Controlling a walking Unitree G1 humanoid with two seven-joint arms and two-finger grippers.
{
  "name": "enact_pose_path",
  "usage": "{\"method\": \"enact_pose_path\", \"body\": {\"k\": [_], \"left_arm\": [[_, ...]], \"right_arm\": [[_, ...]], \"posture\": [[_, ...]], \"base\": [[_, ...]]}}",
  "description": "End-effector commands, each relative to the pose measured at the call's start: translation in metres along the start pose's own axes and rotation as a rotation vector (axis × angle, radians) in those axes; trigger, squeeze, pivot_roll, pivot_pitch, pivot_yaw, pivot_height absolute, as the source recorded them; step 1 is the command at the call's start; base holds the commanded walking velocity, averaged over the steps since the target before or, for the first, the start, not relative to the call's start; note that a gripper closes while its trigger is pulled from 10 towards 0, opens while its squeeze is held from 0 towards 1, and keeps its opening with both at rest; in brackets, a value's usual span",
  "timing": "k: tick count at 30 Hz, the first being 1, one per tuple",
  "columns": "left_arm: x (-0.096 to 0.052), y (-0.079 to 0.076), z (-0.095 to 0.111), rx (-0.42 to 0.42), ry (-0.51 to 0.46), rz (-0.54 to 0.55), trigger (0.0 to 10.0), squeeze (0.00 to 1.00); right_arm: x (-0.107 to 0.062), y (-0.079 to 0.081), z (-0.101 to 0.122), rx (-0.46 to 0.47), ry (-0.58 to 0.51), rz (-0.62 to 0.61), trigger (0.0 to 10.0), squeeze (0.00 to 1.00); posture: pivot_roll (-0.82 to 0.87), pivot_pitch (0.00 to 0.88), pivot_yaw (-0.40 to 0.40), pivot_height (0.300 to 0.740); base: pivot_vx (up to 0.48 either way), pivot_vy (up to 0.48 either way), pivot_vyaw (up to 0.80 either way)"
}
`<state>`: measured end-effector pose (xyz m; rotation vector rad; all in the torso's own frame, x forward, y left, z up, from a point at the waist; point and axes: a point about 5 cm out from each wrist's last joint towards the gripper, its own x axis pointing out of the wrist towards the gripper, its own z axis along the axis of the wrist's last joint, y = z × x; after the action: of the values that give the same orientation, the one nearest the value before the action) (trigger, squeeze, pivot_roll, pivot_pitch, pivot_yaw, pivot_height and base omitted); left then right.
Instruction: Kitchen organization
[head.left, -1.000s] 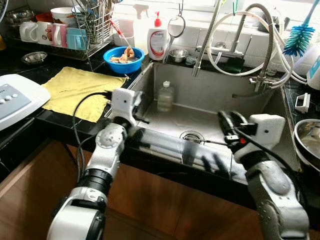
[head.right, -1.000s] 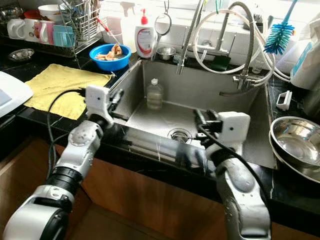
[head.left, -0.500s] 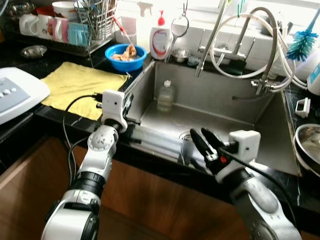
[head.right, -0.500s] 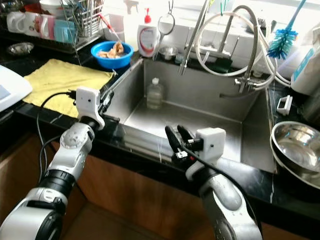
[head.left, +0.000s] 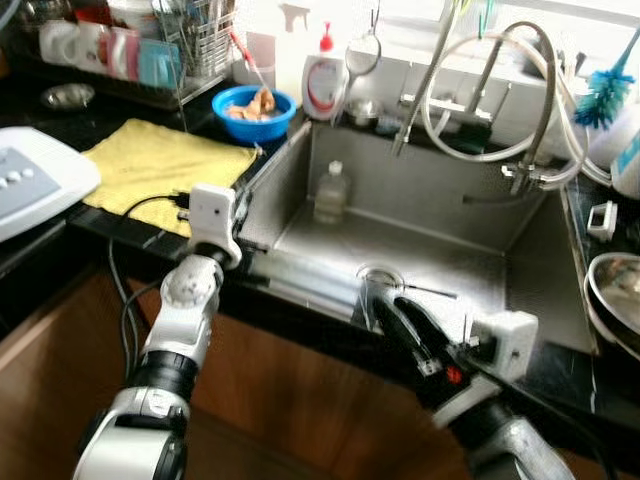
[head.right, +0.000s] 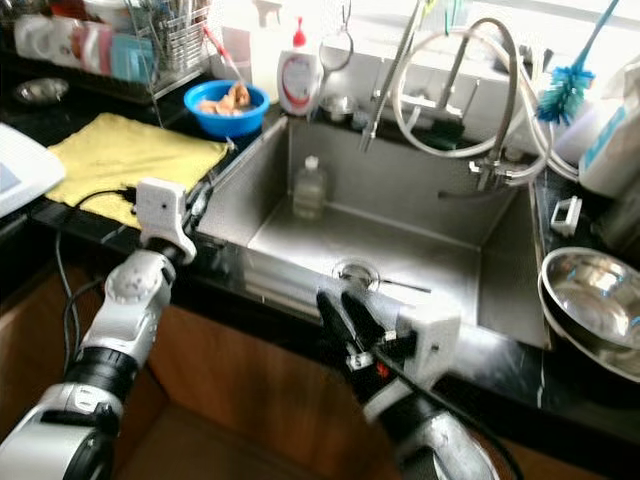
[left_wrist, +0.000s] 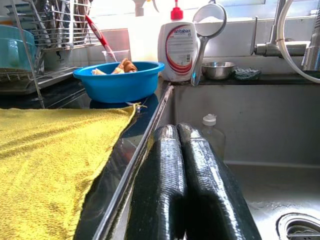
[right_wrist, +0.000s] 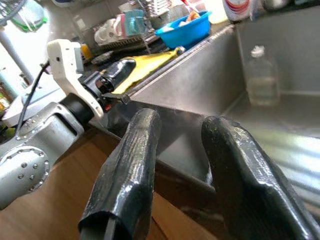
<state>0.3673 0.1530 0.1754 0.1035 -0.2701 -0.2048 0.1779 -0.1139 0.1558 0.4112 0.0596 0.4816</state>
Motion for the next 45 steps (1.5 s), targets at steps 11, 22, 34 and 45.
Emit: {"method": "enact_pose_path", "body": {"k": [11,22,34,45], "left_arm": [[0.006,-0.009,0.007,0.007,-0.016,-0.039,10.0,0.0],[0.013,-0.023,0.01,-0.004,-0.024,-0.084,10.0,0.0],[0.013,-0.03,0.007,-0.017,-0.017,-0.109,10.0,0.0],[0.014,-0.031,0.006,-0.015,-0.015,-0.121,10.0,0.0]], "right_arm": [[0.005,-0.072,0.033,-0.227,-0.075,-0.217,10.0,0.0],[-0.003,-0.129,0.097,-0.45,-0.284,-0.702,10.0,0.0],[-0.043,-0.14,0.126,-0.517,-0.364,-0.983,10.0,0.0],[-0.084,-0.15,0.121,-0.368,-0.428,-1.242,10.0,1.0]], "posture": [[0.0,0.024,-0.043,0.74],[-0.01,0.032,-0.018,0.74],[-0.03,0.041,-0.016,0.74],[-0.04,0.028,-0.006,0.74]], "base": [[0.0,0.0,0.0],[0.0,0.0,0.0],[0.0,0.0,0.0],[0.0,0.0,0.0]]}}
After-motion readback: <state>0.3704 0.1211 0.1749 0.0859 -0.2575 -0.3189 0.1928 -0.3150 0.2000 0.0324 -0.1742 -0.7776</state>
